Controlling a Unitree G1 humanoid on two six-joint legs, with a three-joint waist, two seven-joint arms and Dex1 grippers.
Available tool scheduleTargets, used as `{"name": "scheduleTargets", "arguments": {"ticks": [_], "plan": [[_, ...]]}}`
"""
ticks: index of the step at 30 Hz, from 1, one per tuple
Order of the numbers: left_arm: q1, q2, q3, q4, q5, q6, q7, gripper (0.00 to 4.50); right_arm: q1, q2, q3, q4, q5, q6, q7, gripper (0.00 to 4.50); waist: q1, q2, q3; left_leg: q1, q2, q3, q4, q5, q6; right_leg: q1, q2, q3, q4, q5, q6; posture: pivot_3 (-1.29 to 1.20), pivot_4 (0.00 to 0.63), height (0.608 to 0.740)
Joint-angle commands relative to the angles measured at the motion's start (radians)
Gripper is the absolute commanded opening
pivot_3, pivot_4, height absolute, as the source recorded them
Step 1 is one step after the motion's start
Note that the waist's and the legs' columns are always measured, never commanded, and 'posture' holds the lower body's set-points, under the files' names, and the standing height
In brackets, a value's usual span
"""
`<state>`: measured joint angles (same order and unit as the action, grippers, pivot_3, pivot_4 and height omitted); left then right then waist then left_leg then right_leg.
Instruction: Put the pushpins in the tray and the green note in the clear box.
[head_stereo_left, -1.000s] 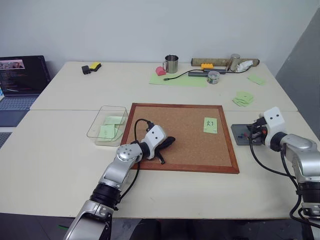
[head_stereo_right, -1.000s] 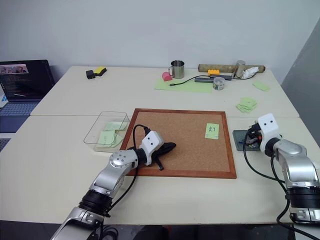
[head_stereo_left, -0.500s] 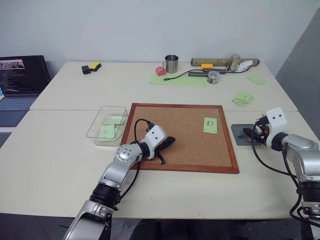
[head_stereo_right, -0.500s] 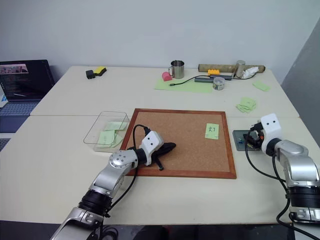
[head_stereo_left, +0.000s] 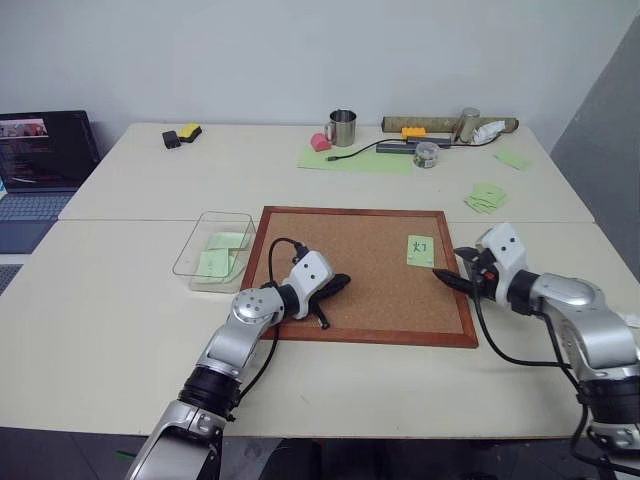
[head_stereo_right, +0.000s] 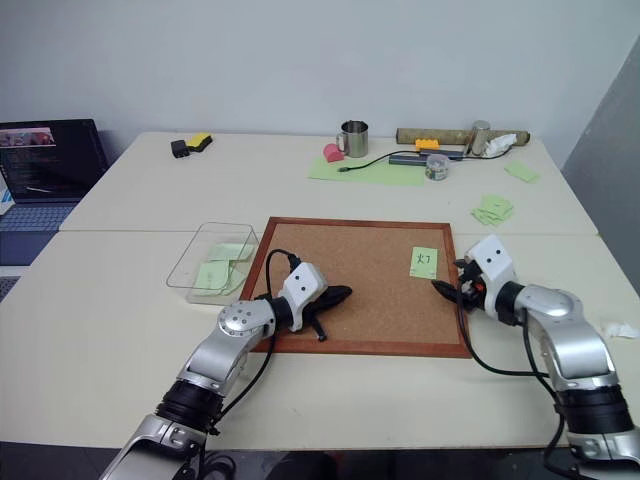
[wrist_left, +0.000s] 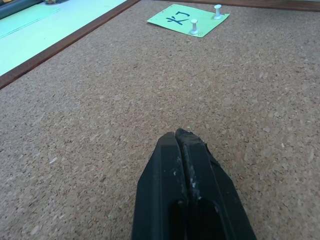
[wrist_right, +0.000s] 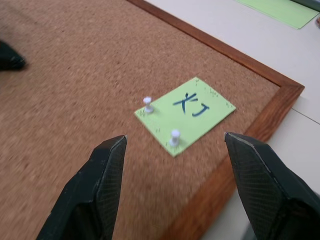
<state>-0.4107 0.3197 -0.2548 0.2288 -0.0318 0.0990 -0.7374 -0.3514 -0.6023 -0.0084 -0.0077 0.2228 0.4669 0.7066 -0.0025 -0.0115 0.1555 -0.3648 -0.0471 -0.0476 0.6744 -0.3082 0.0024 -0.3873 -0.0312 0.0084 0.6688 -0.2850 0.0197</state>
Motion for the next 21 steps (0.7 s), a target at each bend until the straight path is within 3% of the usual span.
{"name": "scheduleTargets", "arguments": {"ticks": [1,9,21], "plan": [[0.04,0.016,-0.037,0.035,0.025,0.025,-0.032,0.0,-0.055,0.025,-0.007,0.089,-0.027,-0.093,-0.021,3.26,-0.001,0.0,0.0,0.0,0.0,0.0,0.0,0.0,0.0,0.0,0.0,0.0,0.0,0.0,0.0,0.0,0.15,0.74],[0.047,0.019,-0.036,0.024,0.024,0.031,-0.032,0.0,-0.081,0.064,0.009,0.177,-0.037,-0.141,0.001,3.26,-0.001,0.0,0.0,0.0,0.0,0.0,-0.004,0.001,-0.001,0.0,0.0,0.0,-0.003,0.0,0.0,0.0,0.15,0.74],[0.058,0.02,-0.034,0.012,0.024,0.039,-0.027,0.0,-0.075,0.081,0.017,0.197,-0.035,-0.145,0.022,0.86,-0.001,0.0,0.0,0.0,0.0,0.0,-0.005,0.001,-0.001,0.0,0.0,0.0,-0.004,0.0,0.0,0.0,0.15,0.74]]}}
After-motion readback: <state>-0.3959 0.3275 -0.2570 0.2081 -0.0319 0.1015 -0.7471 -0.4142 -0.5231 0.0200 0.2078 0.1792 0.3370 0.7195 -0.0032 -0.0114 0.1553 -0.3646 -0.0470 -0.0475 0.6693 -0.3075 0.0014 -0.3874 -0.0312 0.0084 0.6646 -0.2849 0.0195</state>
